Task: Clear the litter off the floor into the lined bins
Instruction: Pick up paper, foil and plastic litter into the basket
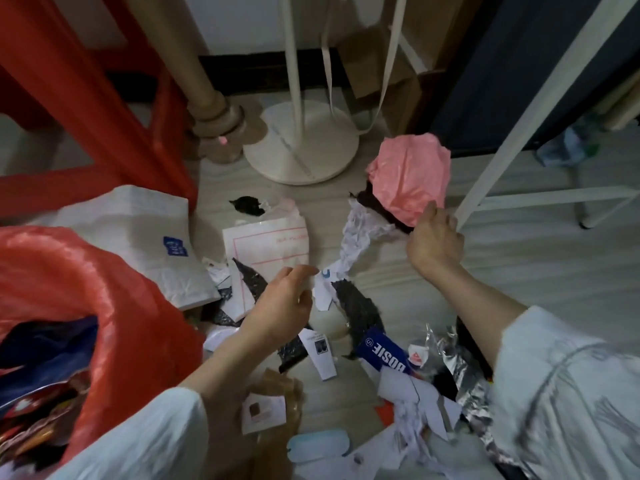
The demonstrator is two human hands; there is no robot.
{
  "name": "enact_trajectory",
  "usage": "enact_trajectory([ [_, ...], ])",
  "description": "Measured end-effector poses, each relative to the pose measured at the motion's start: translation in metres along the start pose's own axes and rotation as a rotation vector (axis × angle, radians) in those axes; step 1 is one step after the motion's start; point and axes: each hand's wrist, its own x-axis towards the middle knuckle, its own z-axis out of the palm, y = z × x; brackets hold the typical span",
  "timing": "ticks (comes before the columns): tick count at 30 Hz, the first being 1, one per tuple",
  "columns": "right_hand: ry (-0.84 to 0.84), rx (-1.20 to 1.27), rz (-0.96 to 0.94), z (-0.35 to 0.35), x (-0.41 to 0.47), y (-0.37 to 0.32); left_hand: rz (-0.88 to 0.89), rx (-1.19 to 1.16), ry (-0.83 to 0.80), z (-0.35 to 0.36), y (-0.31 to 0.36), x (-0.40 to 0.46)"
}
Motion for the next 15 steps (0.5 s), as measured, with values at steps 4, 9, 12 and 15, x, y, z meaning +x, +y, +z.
enact_trajectory([
  [4,0.126,-0.072,0.030,0.030,0.017,0.007,-0.026,-0.025,-0.056,0.023,-0.013,0.002],
  [9,0.279,-0.129,-0.107,0.032,0.022,0.011,-0.084,-0.027,-0.114,0.024,-0.019,0.008],
  [12,0.240,-0.053,-0.105,0.012,0.014,0.001,-0.076,-0.029,-0.103,0.009,-0.011,0.007],
  [15,0.270,0.103,-0.081,-0.026,-0.006,-0.015,-0.057,-0.014,-0.085,-0.014,0.008,-0.002],
])
